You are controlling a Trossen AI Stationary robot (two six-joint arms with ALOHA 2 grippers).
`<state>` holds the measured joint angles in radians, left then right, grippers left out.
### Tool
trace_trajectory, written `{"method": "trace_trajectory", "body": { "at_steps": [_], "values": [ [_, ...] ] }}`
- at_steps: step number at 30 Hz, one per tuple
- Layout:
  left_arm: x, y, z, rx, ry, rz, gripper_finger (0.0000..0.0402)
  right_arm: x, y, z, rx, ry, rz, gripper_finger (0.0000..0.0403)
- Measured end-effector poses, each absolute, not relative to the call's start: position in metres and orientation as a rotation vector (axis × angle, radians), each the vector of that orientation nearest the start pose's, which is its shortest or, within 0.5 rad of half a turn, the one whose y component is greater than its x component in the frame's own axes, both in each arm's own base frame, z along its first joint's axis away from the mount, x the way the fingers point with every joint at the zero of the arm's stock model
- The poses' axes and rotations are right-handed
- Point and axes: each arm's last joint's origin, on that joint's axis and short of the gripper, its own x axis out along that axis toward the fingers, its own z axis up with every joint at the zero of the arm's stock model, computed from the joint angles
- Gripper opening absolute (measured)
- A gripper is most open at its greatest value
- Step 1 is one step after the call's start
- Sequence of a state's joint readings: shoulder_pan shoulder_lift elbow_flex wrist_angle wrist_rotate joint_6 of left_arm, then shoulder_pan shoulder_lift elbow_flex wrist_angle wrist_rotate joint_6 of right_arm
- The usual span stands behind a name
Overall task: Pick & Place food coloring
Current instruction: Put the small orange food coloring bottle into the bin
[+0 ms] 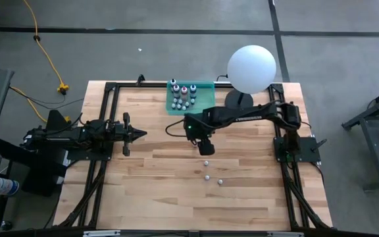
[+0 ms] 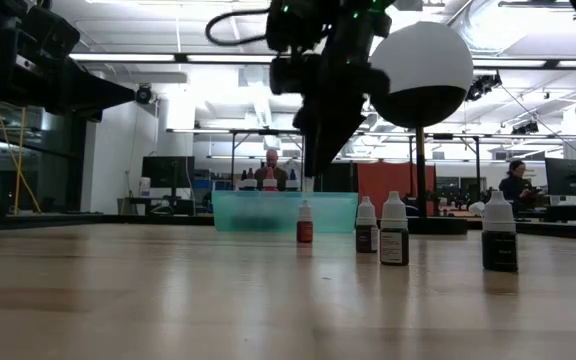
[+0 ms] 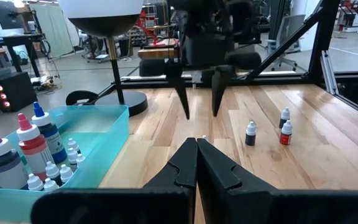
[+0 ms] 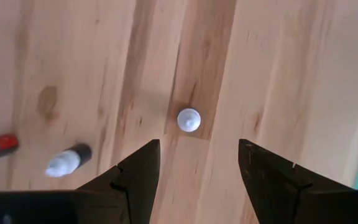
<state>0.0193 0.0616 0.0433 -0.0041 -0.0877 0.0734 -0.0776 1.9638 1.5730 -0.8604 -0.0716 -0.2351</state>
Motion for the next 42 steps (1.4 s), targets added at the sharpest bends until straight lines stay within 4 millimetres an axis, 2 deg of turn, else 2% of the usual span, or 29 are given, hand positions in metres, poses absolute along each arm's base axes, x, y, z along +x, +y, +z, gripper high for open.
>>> {"method": "trace_trajectory", "body": {
  "at_steps": [5,17,27,42],
  "values": [
    [0.099,0.004,0.173,0.074,0.026,0.106,0.0000,0.407,-0.029,0.198,-0.073,1.272,0.130,0.0206],
    [0.099,0.004,0.173,0.074,0.026,0.106,0.0000,0.416,-0.023,0.177,0.011,1.285,0.130,0.0206],
    [0.099,0.004,0.173,0.074,0.026,0.106,0.0000,0.417,-0.025,0.178,0.011,1.276,0.095,0.0203],
    [0.099,0.004,0.173,0.074,0.026,0.106,0.0000,0.419,-0.027,0.174,0.024,1.275,0.108,0.0123]
  ]
}}
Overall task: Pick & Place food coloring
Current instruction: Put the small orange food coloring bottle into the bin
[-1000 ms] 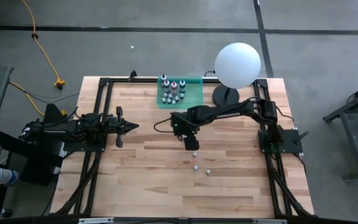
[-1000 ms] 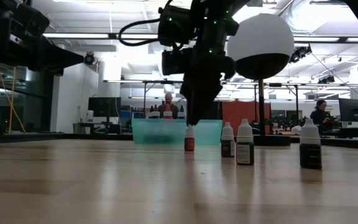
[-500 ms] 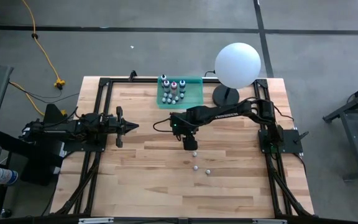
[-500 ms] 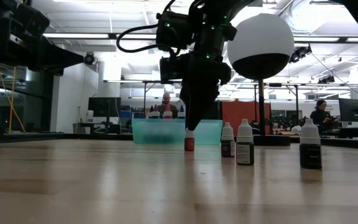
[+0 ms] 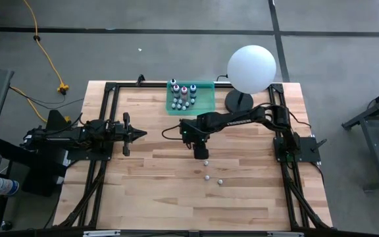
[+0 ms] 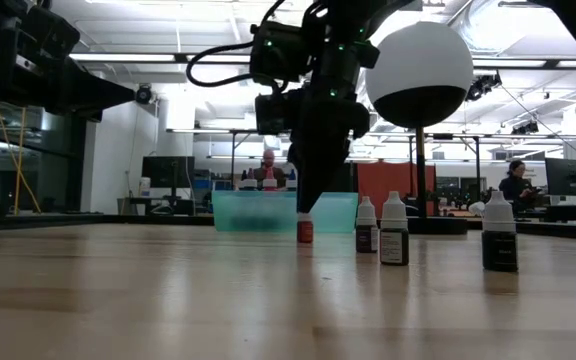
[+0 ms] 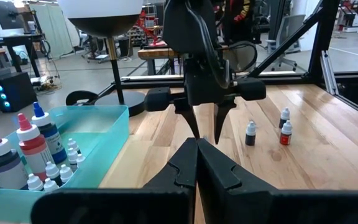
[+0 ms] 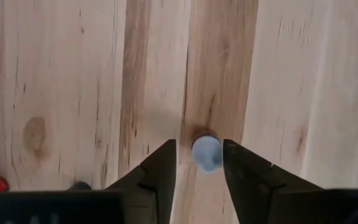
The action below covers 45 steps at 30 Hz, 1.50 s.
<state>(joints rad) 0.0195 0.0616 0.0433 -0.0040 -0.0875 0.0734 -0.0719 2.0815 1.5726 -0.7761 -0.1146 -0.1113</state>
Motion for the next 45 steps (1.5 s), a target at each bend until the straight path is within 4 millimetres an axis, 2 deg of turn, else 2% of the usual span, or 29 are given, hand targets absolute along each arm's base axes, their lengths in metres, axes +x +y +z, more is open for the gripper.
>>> {"method": "trace_trajectory", "body": {
  "at_steps": [6,17,25,33,39,45],
  "values": [
    [0.099,0.004,0.173,0.074,0.026,0.106,0.0000,0.419,-0.027,0.172,0.016,1.277,0.097,0.0107],
    [0.099,0.004,0.173,0.074,0.026,0.106,0.0000,0.416,-0.027,0.167,0.018,1.291,0.096,0.0048],
    [0.099,0.004,0.173,0.074,0.026,0.106,0.0000,0.413,-0.027,0.172,0.030,1.296,0.074,0.0053],
    [0.099,0.004,0.173,0.074,0.026,0.106,0.0000,0.404,-0.027,0.211,0.079,1.205,0.002,0.0050],
    [0.099,0.004,0.173,0.074,0.026,0.106,0.0000,0.396,-0.028,0.249,0.084,1.111,-0.053,0.0049],
    [0.099,0.004,0.173,0.074,0.026,0.106,0.0000,0.398,-0.043,0.281,0.100,1.036,-0.136,0.0051]
  ]
}}
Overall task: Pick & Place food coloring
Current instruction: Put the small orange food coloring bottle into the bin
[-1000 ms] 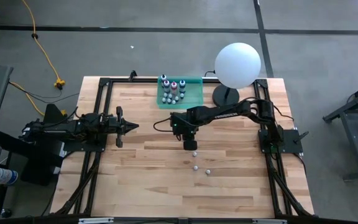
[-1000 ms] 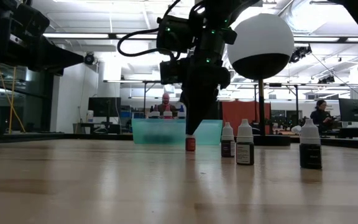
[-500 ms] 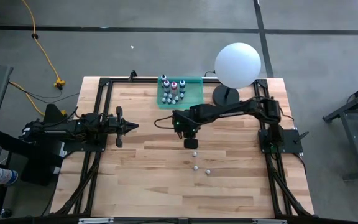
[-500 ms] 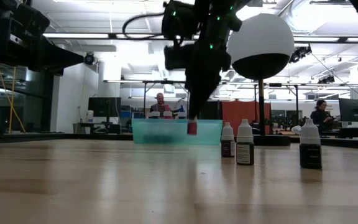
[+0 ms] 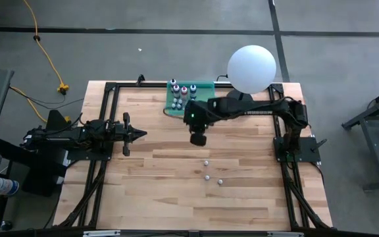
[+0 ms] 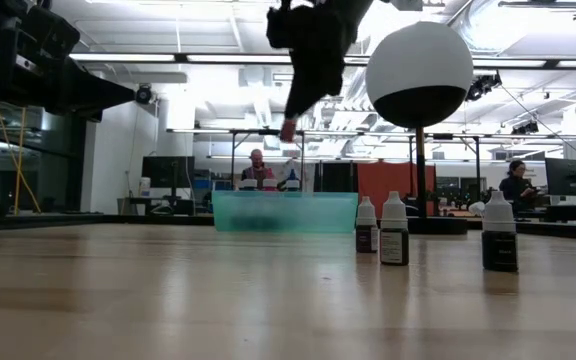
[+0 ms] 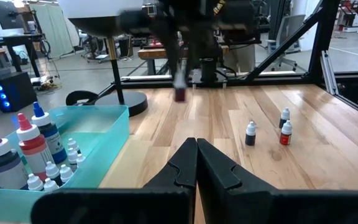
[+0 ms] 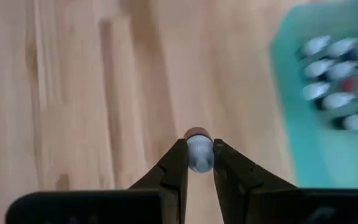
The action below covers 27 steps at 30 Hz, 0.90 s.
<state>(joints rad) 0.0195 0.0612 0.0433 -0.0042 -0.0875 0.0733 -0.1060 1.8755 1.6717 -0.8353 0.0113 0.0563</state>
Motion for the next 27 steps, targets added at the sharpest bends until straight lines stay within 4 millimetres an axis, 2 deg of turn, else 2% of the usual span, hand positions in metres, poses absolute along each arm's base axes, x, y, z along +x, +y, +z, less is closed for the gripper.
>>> {"method": "trace_trajectory", "body": {
  "at_steps": [6,10,15,19,27],
  "values": [
    [0.099,0.004,0.173,0.074,0.026,0.106,0.0000,0.399,-0.071,0.314,0.123,0.930,-0.211,0.0049],
    [0.099,0.004,0.173,0.074,0.026,0.106,0.0000,0.395,-0.096,0.323,0.130,0.906,-0.300,0.0051],
    [0.099,0.004,0.173,0.074,0.026,0.106,0.0000,0.385,-0.127,0.307,0.179,0.969,-0.391,0.0050],
    [0.099,0.004,0.173,0.074,0.026,0.106,0.0000,0.381,-0.149,0.281,0.222,1.030,-0.447,0.0052],
    [0.099,0.004,0.173,0.074,0.031,0.107,0.0000,0.384,-0.175,0.248,0.255,1.072,-0.547,0.0052]
  ]
}}
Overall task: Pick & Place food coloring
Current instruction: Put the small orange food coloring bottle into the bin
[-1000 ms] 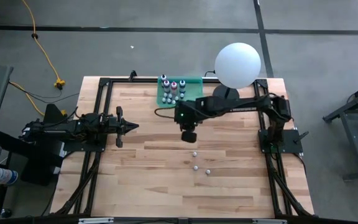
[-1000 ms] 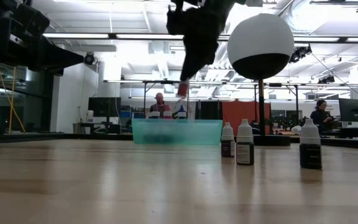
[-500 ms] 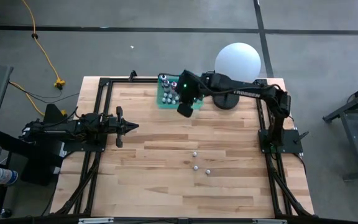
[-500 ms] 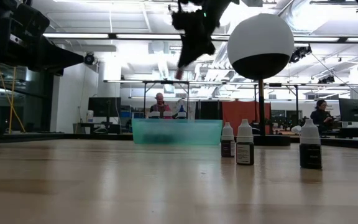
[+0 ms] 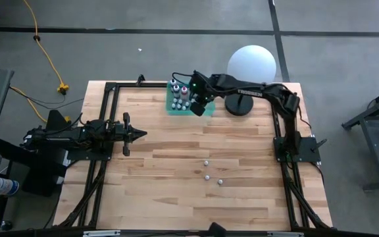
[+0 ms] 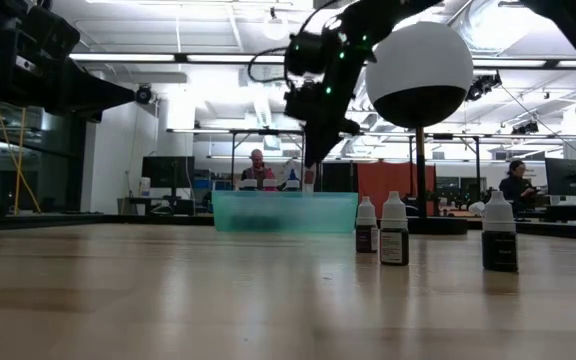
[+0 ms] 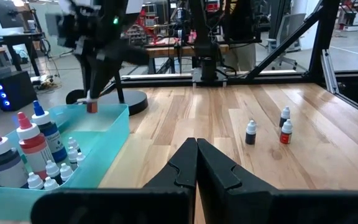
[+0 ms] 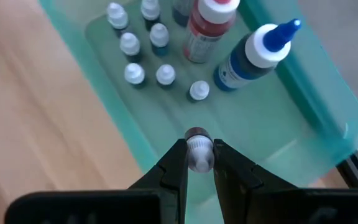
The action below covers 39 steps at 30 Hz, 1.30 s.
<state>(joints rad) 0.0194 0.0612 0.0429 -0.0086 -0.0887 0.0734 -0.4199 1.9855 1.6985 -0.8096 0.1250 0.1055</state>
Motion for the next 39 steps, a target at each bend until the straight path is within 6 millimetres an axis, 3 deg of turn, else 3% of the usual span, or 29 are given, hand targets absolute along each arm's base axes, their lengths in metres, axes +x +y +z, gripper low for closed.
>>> {"method": "trace_trajectory", "body": {
  "at_steps": [10,22,39],
  "values": [
    [0.099,0.004,0.172,0.074,0.033,0.107,0.0000,0.397,-0.192,0.207,0.316,1.099,-0.594,0.0054],
    [0.099,0.004,0.172,0.074,0.033,0.107,0.0000,0.398,-0.213,0.178,0.365,1.111,-0.646,0.0055],
    [0.099,0.004,0.172,0.074,0.032,0.107,0.0000,0.392,-0.228,0.179,0.373,1.082,-0.682,0.0063]
  ]
}}
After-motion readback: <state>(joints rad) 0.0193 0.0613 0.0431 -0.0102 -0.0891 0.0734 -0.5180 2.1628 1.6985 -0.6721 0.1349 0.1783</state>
